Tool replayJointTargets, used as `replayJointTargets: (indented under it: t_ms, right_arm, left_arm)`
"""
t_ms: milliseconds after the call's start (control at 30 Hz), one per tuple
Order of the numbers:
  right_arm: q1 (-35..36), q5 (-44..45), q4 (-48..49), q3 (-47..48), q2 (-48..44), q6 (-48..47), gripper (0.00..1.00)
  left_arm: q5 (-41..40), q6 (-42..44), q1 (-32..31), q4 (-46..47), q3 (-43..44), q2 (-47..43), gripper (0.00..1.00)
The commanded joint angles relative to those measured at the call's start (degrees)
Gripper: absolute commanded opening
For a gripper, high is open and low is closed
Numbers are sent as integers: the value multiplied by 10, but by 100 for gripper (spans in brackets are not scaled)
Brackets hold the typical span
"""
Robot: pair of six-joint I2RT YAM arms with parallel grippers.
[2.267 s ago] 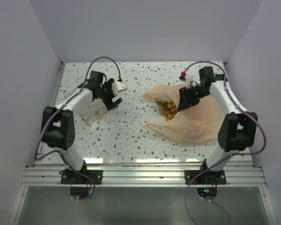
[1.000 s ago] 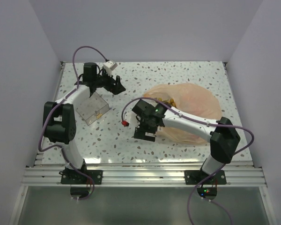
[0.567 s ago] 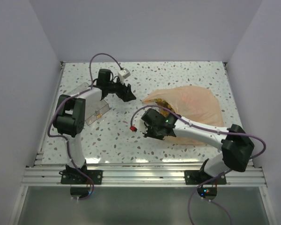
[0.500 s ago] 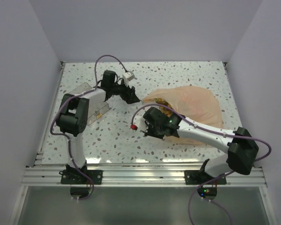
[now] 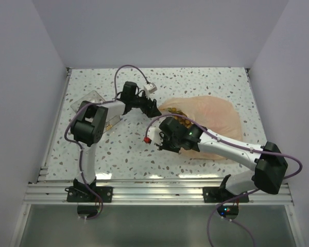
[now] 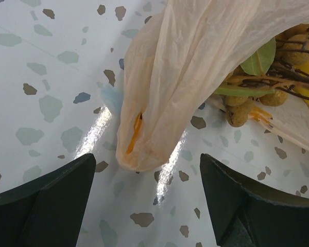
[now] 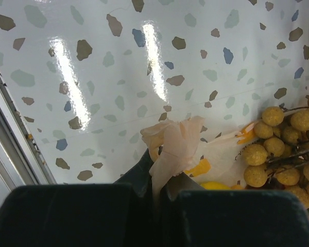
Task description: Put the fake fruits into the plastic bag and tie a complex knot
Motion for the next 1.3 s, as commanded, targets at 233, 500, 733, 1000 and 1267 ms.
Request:
replayJointTargets:
  t_ms: [233, 500, 733, 1000, 1267]
  right_arm:
    - [-15, -26, -31, 43, -33, -16, 0]
    - [-98, -67, -101, 143, -132, -28, 0]
    - [-108, 7, -151, 250, -233, -42, 0]
    - [-108, 144, -133, 203, -306, -77, 0]
    - [-108, 88, -80, -26, -365, -76, 0]
  left_arm:
    - [-42, 0, -13, 5, 70, 41, 37]
    - [-72, 53, 8, -266, 209, -62, 0]
    - [-182, 84, 9, -458, 425, -133, 0]
    - [-315, 120, -10, -528, 458, -194, 0]
    - [-362, 156, -68, -601, 344, -210, 0]
